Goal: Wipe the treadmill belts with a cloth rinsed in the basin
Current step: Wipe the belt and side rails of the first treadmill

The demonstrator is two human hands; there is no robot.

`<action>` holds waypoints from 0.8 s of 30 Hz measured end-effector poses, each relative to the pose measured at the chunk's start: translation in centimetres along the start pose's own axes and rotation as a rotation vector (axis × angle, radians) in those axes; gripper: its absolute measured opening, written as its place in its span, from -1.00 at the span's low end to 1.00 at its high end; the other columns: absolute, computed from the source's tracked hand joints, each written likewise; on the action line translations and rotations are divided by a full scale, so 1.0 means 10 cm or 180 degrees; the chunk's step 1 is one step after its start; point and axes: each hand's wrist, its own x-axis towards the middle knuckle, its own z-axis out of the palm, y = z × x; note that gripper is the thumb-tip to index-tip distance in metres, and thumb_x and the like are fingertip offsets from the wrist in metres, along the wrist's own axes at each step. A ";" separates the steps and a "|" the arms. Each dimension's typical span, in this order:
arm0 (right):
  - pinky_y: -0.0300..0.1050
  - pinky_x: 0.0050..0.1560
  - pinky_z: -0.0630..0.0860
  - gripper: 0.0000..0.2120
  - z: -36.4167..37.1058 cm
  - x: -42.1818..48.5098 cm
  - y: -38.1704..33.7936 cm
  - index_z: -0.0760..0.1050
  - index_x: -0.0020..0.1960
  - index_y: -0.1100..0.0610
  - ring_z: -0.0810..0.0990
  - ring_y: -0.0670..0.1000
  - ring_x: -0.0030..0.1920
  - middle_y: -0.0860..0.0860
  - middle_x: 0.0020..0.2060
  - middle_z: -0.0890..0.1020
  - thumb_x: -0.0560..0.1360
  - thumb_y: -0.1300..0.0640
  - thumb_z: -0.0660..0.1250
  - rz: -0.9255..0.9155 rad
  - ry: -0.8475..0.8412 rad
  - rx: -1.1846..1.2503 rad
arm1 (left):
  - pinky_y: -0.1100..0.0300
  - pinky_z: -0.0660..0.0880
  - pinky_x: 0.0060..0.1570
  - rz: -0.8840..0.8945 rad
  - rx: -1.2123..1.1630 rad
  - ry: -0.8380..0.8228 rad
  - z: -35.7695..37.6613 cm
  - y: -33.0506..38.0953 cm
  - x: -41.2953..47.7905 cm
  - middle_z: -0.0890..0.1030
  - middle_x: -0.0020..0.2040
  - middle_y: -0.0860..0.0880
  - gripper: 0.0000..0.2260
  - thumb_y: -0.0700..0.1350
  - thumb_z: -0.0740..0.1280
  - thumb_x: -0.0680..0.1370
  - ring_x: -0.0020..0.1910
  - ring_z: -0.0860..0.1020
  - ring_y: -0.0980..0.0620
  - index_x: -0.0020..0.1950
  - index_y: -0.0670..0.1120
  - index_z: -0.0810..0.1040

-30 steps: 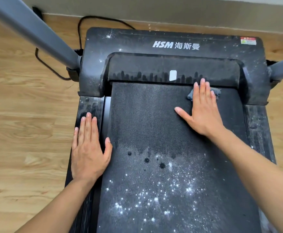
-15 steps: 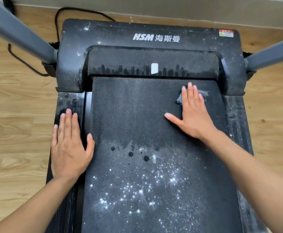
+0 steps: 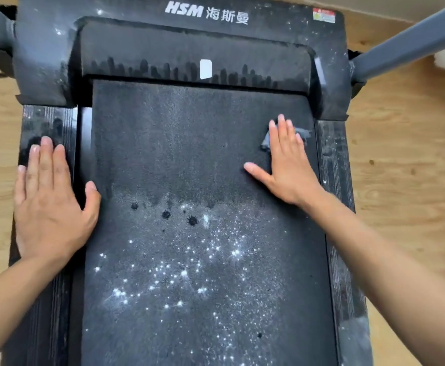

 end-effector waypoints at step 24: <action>0.22 0.66 -0.23 0.14 -0.04 0.00 0.13 -0.33 0.68 0.19 -0.41 0.10 0.64 0.16 0.65 -0.35 0.49 -0.61 -0.04 0.0258 0.0065 0.0359 | -0.15 -0.01 0.66 0.0007 0.0087 -0.0004 -0.07 0.04 -0.01 0.03 0.72 -0.13 -0.30 0.10 0.09 0.62 0.71 -0.02 -0.06 0.69 -0.20 0.08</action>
